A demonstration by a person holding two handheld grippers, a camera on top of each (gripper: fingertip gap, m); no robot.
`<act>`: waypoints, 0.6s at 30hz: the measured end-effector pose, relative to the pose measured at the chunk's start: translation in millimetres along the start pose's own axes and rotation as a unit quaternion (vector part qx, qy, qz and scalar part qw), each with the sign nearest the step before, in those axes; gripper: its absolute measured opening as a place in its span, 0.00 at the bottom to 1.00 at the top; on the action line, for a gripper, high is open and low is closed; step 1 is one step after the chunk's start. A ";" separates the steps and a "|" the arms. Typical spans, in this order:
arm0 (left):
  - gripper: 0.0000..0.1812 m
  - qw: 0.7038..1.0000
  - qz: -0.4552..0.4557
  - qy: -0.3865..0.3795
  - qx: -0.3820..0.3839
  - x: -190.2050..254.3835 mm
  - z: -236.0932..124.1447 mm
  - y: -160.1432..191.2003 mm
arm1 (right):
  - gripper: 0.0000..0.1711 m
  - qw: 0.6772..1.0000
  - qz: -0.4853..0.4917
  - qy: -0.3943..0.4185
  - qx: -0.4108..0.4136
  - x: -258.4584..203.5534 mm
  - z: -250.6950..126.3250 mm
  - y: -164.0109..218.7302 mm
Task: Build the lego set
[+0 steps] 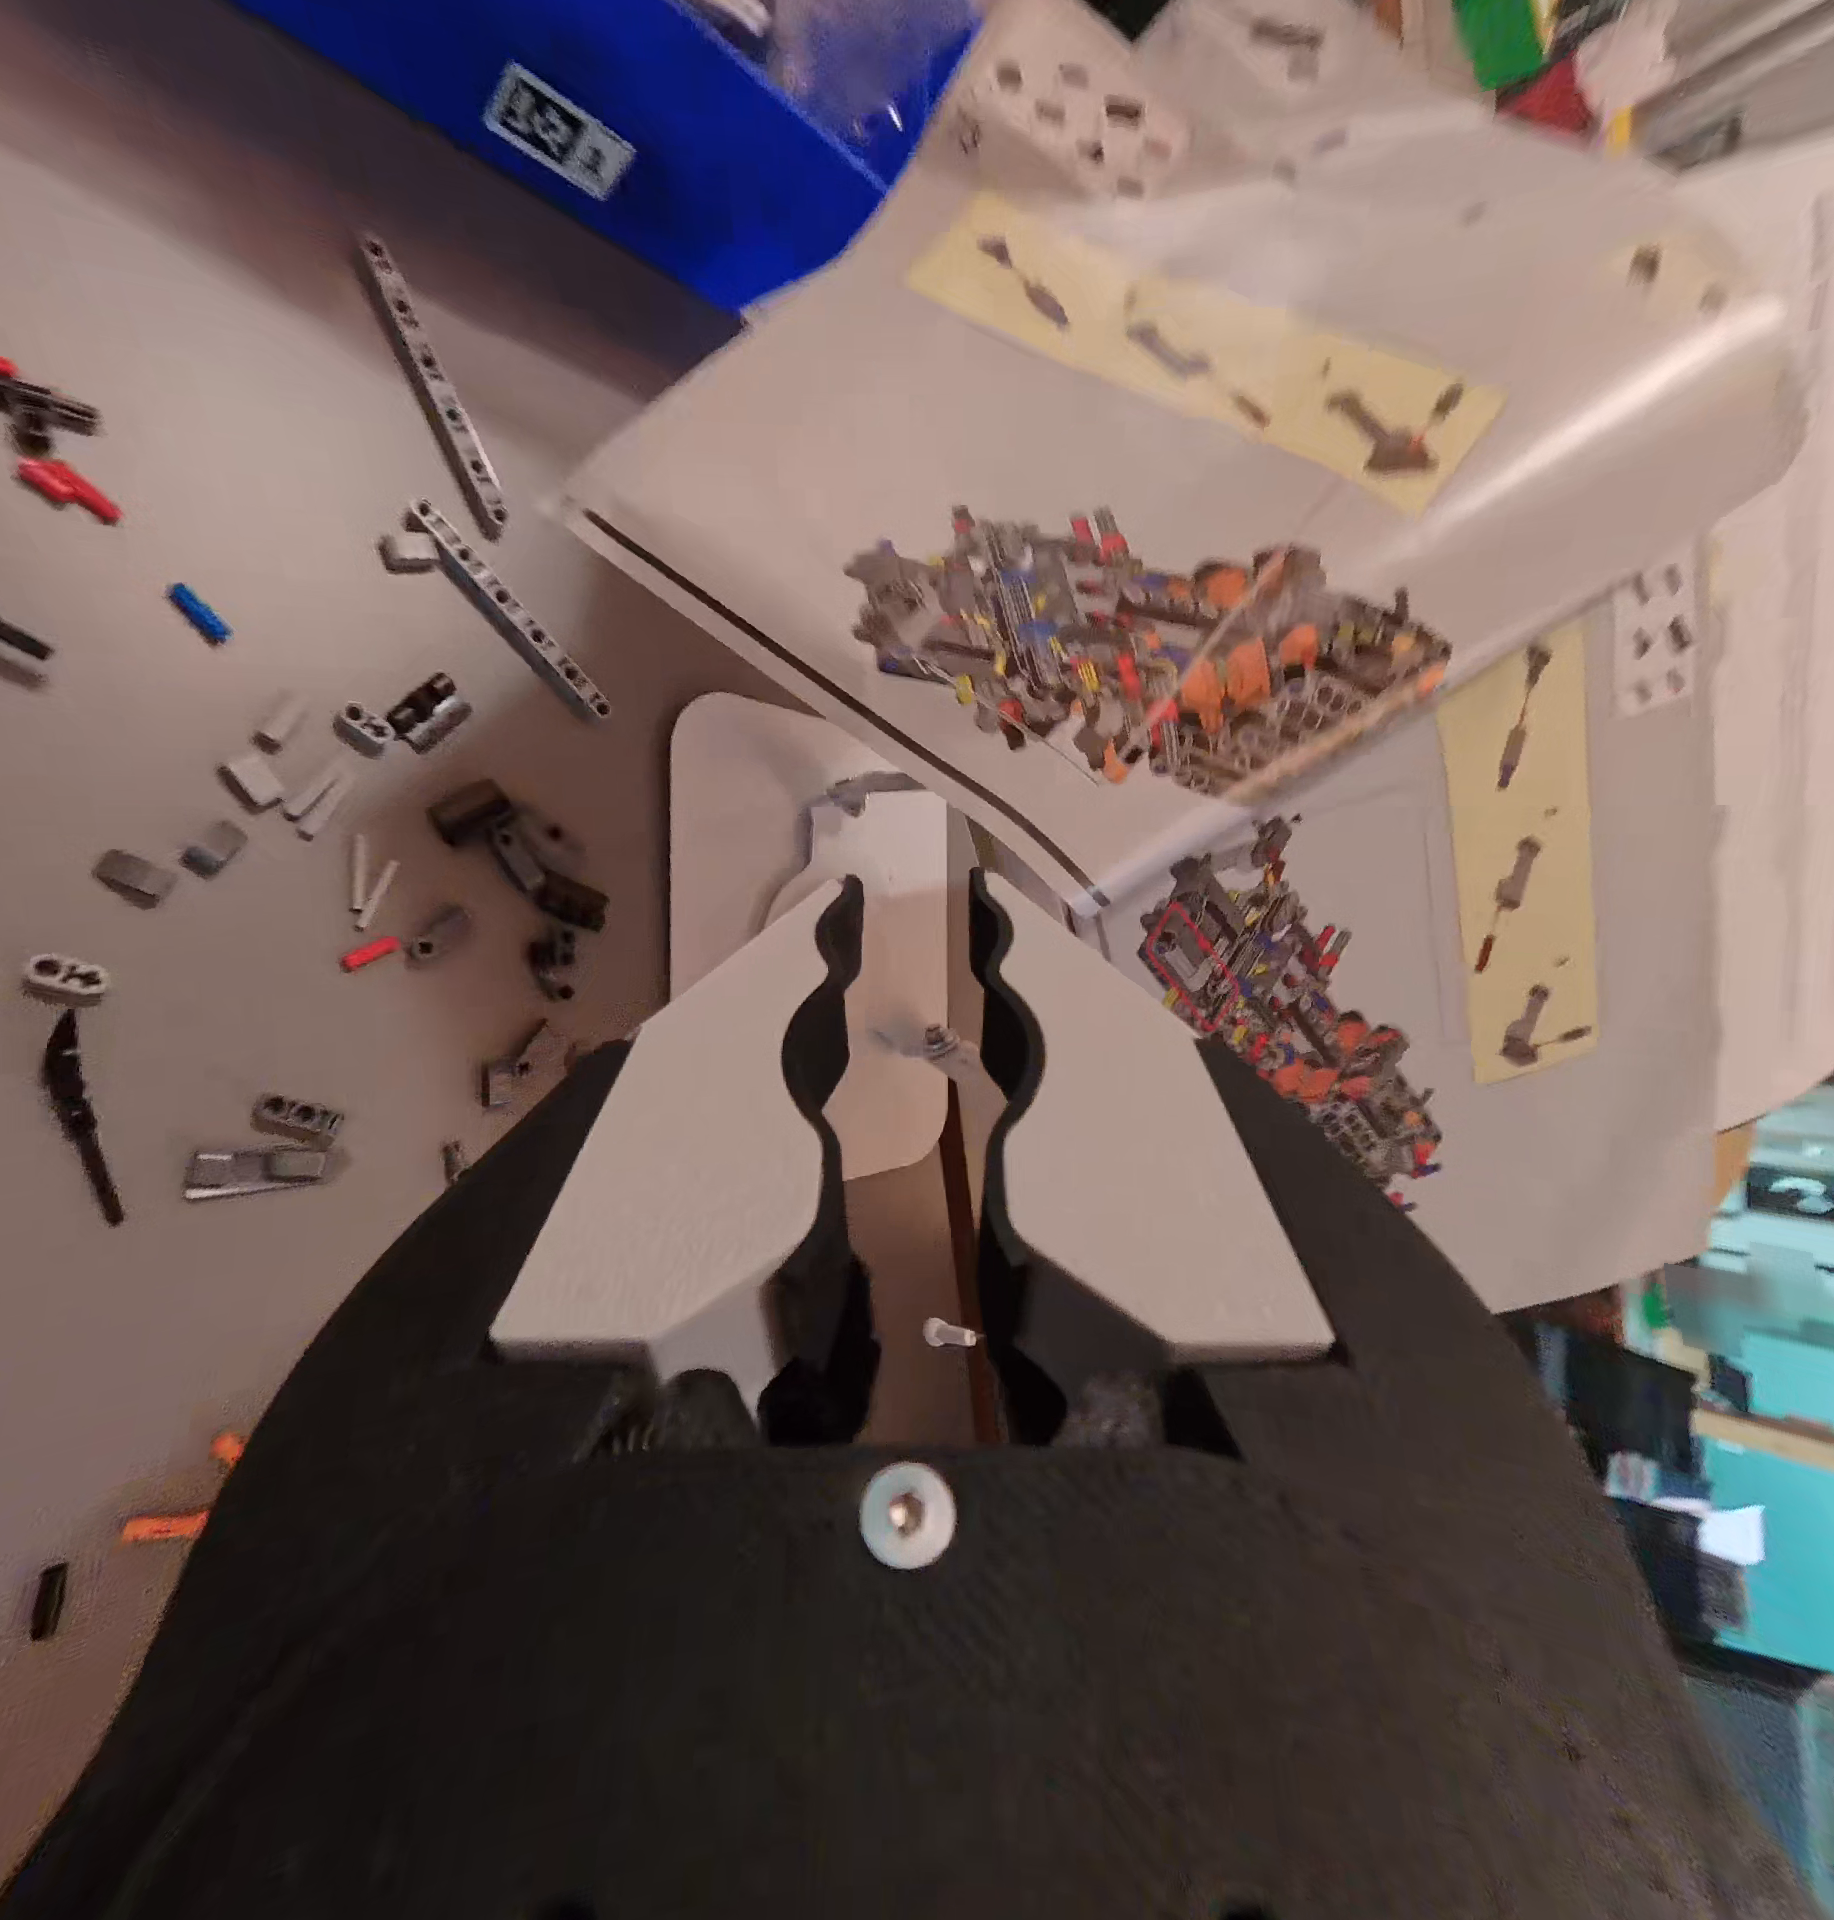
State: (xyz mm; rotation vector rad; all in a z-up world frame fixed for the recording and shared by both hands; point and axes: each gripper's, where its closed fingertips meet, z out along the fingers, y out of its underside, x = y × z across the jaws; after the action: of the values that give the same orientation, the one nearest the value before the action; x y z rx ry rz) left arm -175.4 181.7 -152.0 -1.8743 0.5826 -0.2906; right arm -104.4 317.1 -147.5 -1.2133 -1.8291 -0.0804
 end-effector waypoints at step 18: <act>0.25 0.997 0.017 -0.075 0.032 -94.9 126.3 -36.8 | 0.07 0.983 0.062 -0.131 0.114 6.6 22.8 -35.9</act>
State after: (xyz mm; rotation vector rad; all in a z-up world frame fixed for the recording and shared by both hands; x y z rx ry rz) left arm -188.2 343.3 -157.8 -1.8055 0.4972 -0.1431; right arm -147.0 314.6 -141.8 -1.2140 -1.9198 0.3644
